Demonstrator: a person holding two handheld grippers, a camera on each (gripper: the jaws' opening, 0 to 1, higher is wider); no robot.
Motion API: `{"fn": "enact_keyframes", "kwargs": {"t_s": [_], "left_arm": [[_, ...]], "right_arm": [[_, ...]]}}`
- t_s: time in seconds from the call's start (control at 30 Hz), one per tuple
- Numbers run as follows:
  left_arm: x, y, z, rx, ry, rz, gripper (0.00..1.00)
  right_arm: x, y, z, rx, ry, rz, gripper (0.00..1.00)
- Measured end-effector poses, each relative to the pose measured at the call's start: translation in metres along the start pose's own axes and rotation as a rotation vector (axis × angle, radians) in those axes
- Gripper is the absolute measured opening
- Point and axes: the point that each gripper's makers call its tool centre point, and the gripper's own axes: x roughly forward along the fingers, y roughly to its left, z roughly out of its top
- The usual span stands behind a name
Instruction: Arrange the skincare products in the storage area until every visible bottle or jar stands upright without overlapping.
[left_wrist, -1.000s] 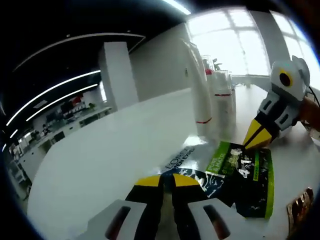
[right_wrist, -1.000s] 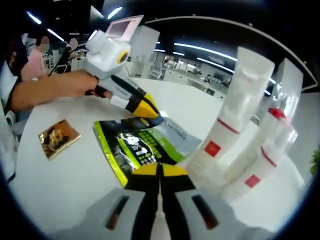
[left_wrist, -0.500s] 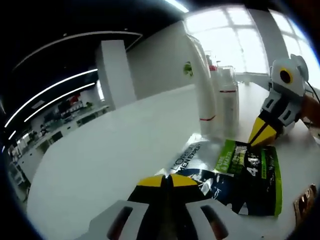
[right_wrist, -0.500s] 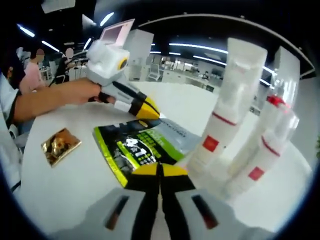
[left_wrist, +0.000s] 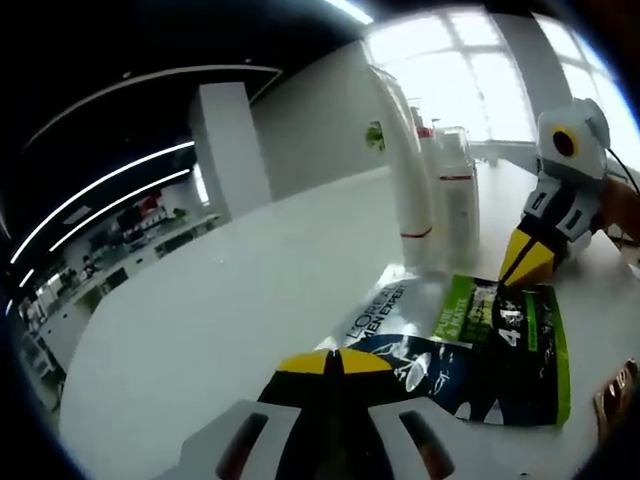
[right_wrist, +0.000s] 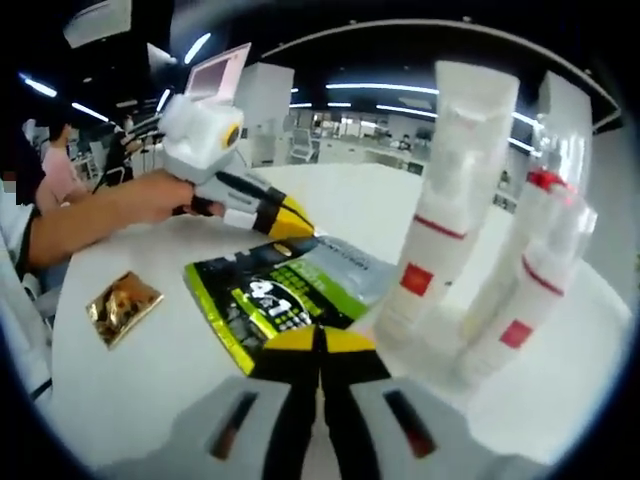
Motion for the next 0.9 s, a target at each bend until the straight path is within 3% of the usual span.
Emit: {"fn": "enact_keyframes", "kwargs": {"t_s": [0.13,0.37,0.77,0.9], "left_arm": [[0.0,-0.001,0.0,0.003,0.004,0.009,0.0],[-0.001,-0.003,0.001,-0.072,-0.012,-0.007,0.02],[-0.008,-0.008,0.011,-0.048,-0.041,-0.006,0.02],[-0.012,-0.004,0.017,-0.073,-0.066,0.003,0.02]], "right_arm": [[0.001,0.0,0.001,0.011,0.021,-0.008,0.0],[0.003,-0.002,0.001,-0.01,0.046,-0.02,0.0],[0.004,0.0,0.008,-0.077,0.048,-0.035,0.0],[0.003,0.001,0.013,-0.088,0.044,-0.036,0.0]]}}
